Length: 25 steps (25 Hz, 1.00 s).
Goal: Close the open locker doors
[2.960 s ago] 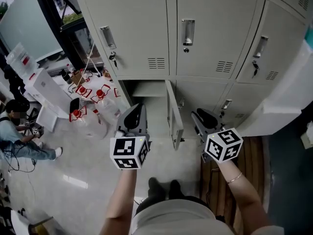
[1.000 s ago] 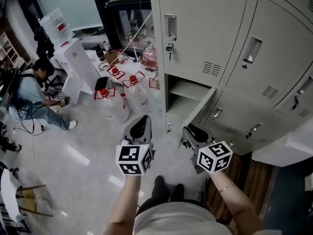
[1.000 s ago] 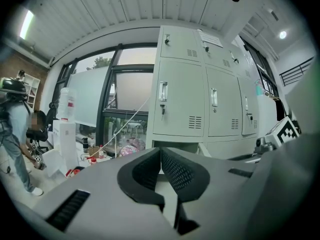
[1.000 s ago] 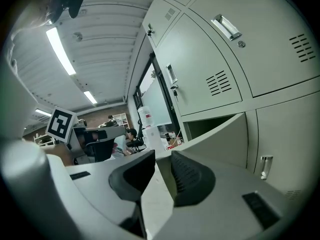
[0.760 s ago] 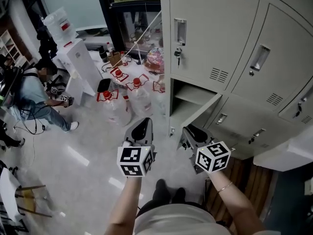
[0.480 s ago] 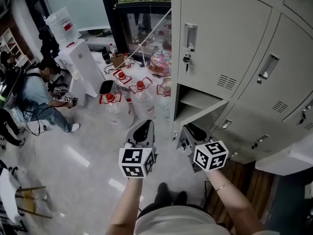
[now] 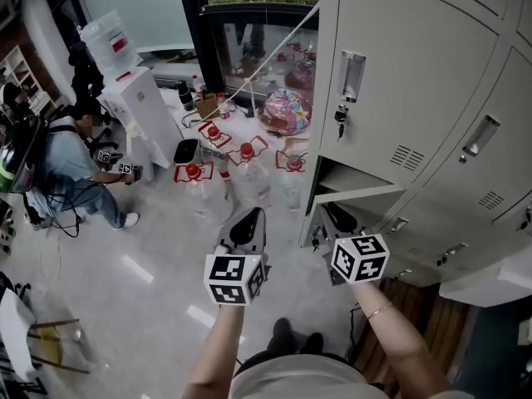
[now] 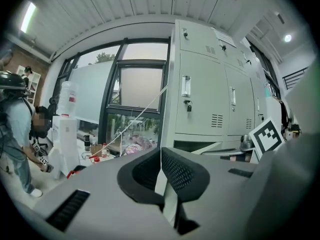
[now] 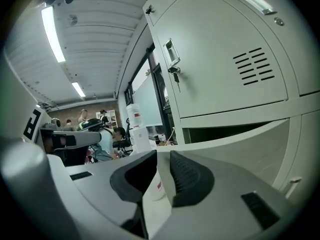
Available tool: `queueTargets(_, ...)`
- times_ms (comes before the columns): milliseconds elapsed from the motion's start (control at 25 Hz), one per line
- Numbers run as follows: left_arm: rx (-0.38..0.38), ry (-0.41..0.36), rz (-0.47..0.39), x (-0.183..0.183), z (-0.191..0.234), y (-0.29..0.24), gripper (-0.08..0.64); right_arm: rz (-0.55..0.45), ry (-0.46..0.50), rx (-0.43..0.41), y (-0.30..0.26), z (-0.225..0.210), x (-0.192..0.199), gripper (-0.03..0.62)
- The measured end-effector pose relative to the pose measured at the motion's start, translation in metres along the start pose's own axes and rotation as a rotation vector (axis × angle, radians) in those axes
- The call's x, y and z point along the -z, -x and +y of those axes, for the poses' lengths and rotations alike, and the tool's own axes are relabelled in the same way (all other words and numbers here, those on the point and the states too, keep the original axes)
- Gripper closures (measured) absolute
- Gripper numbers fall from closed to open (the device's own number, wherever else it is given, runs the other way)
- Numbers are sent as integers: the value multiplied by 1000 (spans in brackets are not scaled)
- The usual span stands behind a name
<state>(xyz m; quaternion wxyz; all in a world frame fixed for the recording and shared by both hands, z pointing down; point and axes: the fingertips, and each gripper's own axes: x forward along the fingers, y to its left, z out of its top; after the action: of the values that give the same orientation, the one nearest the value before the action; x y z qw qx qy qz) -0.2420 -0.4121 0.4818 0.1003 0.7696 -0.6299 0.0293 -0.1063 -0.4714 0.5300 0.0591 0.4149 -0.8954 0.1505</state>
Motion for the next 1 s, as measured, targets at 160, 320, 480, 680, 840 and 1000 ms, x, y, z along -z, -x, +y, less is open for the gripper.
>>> queueTargets(160, 9, 9, 8, 2, 11, -14, 537, -2, 3, 24, -22, -8, -6, 526)
queueTargets(320, 13, 20, 10, 1, 21, -25, 537, 2, 12, 57, -40, -18, -13, 526)
queueTargets(480, 13, 28, 16, 2, 31, -33, 537, 6, -1, 87, -57, -28, -16, 528)
queueTargets(680, 18, 17, 13, 0, 43, -41, 537, 5, -3, 122, -76, -38, -23, 529)
queueTargets(840, 20, 19, 15, -1, 50, -45, 537, 5, 0, 147, -87, -45, -29, 529)
queueTargets(1000, 19, 24, 18, -2, 53, -48, 537, 10, 0, 167, -96, -52, -30, 529)
